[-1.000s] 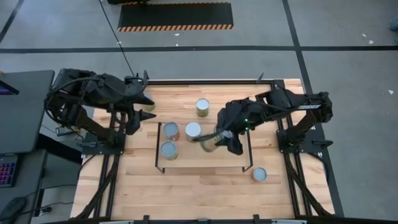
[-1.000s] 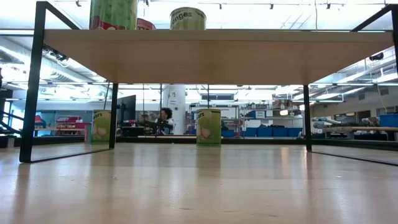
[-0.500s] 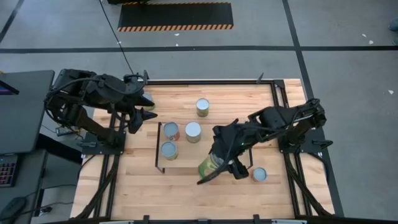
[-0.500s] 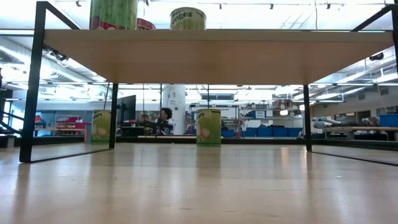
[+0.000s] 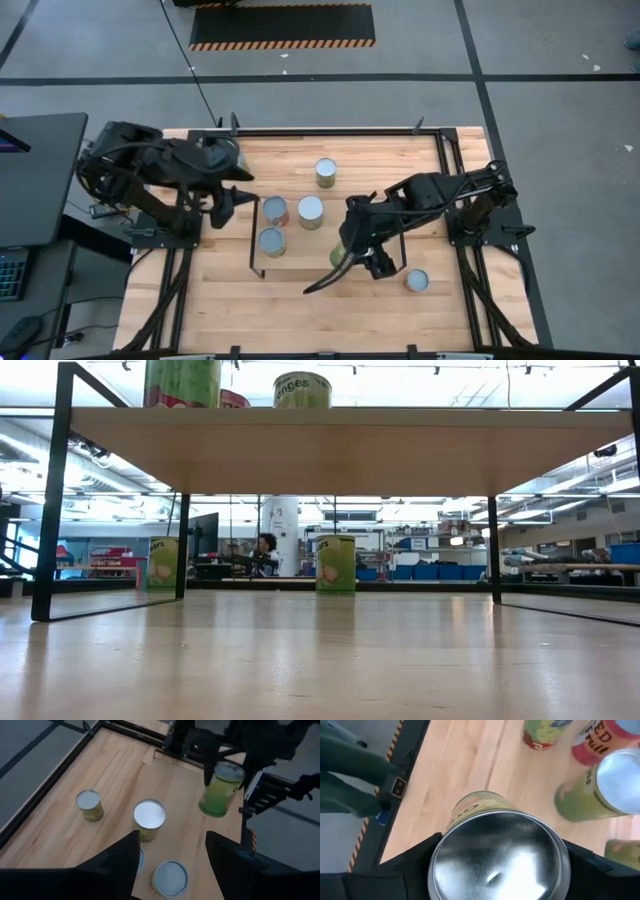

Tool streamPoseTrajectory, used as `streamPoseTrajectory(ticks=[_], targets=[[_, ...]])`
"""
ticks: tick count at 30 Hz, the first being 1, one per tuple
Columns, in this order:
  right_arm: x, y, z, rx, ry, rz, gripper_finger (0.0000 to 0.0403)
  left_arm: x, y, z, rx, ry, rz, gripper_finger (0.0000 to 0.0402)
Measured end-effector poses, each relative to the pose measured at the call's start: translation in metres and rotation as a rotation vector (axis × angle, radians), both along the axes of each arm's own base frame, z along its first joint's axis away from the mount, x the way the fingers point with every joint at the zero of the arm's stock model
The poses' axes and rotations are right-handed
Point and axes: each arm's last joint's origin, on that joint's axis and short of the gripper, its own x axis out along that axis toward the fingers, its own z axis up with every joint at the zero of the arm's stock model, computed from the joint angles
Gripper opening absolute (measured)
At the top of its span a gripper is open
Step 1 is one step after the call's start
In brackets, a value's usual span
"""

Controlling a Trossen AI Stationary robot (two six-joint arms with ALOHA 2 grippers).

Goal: Pick and place cans onto a shelf
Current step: Put the top large canned oranges on the shelf aligned with the other large canned oranges

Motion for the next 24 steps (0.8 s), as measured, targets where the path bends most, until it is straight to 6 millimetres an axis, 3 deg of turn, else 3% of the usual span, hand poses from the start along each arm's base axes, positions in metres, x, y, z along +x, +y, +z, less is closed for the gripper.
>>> streamPoseTrajectory(ticks=[10, 24], targets=[[0.024, -0.002, -0.034, -0.101, 0.091, -0.007, 0.0330, 0.022, -0.016, -0.006, 0.043, 0.008, -0.082, 0.0231], [0.045, -0.012, -0.053, -0.133, 0.102, -0.002, 0.0354, 0.022, -0.019, -0.007, 0.067, 0.017, -0.115, 0.0231]])
